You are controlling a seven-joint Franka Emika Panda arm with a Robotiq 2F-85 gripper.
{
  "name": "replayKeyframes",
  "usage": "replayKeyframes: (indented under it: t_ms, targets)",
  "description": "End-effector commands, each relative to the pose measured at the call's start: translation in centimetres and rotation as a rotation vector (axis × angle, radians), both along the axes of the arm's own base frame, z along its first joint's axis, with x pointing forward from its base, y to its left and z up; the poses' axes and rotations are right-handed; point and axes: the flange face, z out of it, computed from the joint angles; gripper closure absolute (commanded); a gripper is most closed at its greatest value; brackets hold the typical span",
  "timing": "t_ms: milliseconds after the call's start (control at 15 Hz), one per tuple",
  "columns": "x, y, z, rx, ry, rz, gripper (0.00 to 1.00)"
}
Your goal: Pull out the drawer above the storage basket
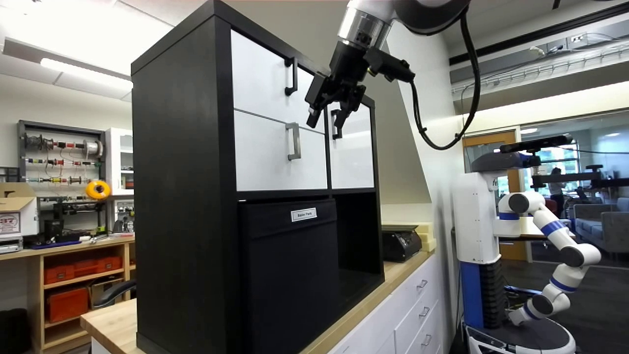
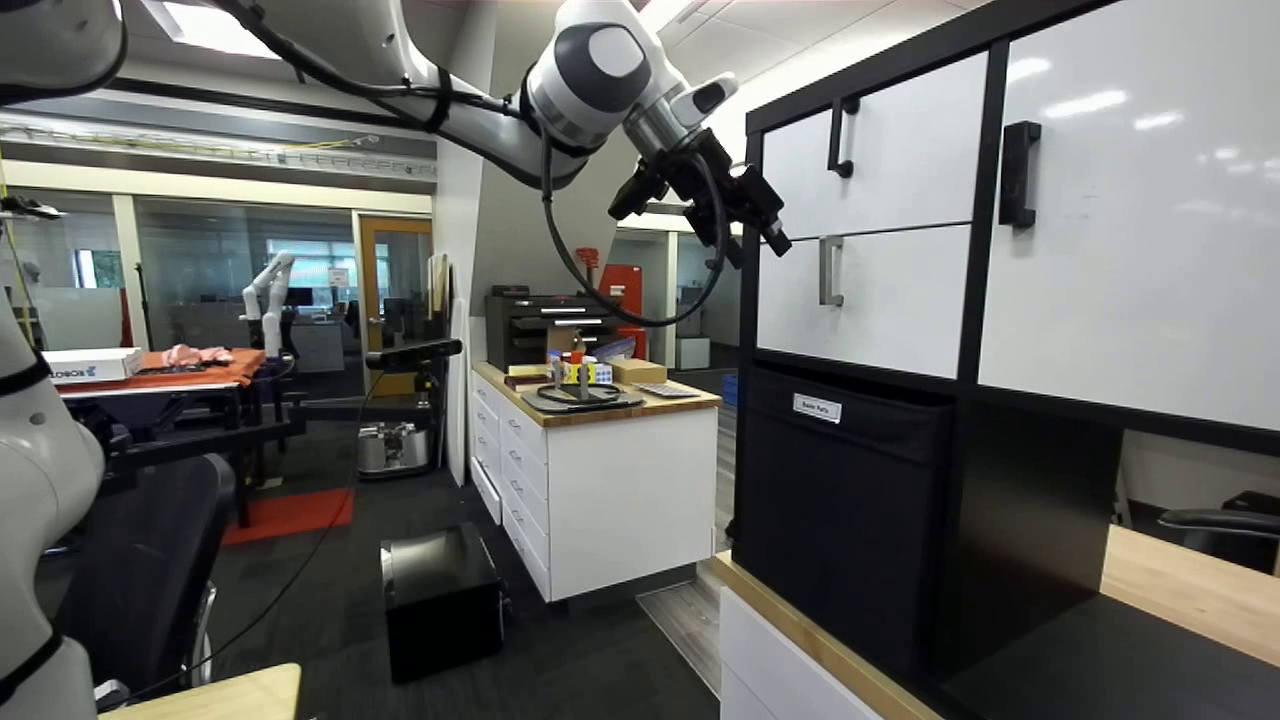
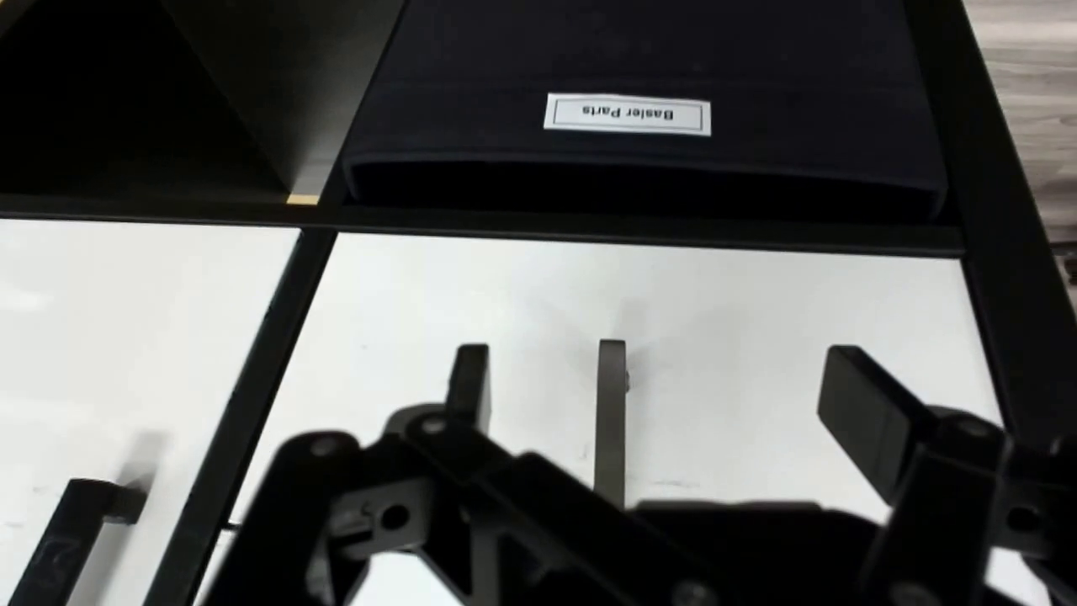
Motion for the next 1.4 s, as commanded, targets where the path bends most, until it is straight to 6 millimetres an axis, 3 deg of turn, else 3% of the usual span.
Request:
replayKeyframes:
  t_ms: [0,1133,1200,1333]
  targets:
    - [1.7,-1.2,0.4,0.013,-0.071,0.022,0.0]
    - [6.4,-3.2,-1.2,0.089,-0.179,0.098,0.0]
    - [6.6,-3.3,-1.2,0.091,-0.181,0.099,0.25]
    - [6.6,-3.3,-1.1,0.09,-0.186,0.1,0.33]
